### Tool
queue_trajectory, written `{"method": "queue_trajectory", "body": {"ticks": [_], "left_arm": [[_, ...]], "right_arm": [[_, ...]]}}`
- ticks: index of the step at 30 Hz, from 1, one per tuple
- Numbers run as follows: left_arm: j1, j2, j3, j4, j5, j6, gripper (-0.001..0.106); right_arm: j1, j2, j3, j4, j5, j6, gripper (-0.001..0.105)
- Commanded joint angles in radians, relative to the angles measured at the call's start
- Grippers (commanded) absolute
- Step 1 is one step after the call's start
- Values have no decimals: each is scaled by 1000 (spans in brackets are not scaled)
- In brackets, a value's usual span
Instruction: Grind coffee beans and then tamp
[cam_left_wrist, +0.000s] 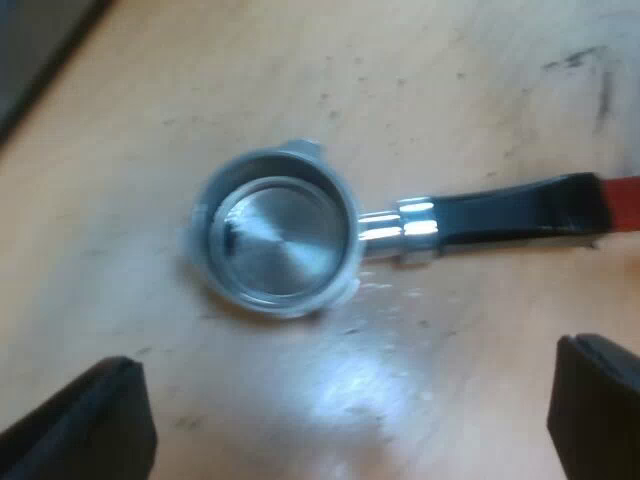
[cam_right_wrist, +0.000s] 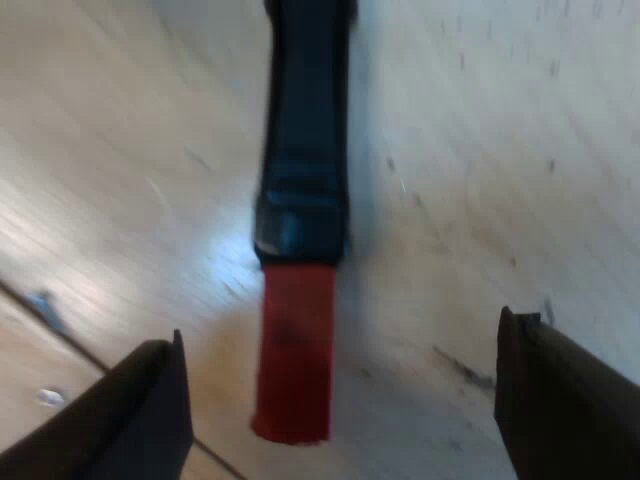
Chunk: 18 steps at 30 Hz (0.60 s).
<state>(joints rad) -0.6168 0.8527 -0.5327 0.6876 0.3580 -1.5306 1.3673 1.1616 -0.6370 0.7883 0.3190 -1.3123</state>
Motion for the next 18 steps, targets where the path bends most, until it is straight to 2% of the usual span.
{"method": "queue_trajectory", "body": {"ticks": [1, 2, 4, 6, 8, 10, 13, 17, 18], "left_arm": [[-5, -51, -45, 51, -96, 11, 82], [-5, -58, -53, 59, -103, 11, 82], [-1, -78, -92, 124, -107, 13, 82], [-1, -83, -120, 179, -121, 13, 82], [11, -82, -158, 235, -173, 11, 82], [28, -82, -186, 269, -178, 13, 82], [77, -82, -224, 320, -215, 4, 82], [171, -82, -244, 355, -232, -2, 82], [201, -82, -244, 357, -245, -6, 82]], "right_arm": [[-3, -65, -49, 18, 6, -12, 66], [-3, -73, -53, 15, 8, -12, 66], [-3, -115, -74, -37, 20, -54, 66], [-3, -134, -77, -98, 20, -108, 68], [-3, -142, -76, -192, 20, -191, 73], [-3, -138, -76, -258, 20, -231, 76], [-3, -128, -75, -330, 20, -247, 77], [-3, -112, -67, -418, 48, -278, 77], [-3, -104, -66, -444, 56, -302, 77]]}}
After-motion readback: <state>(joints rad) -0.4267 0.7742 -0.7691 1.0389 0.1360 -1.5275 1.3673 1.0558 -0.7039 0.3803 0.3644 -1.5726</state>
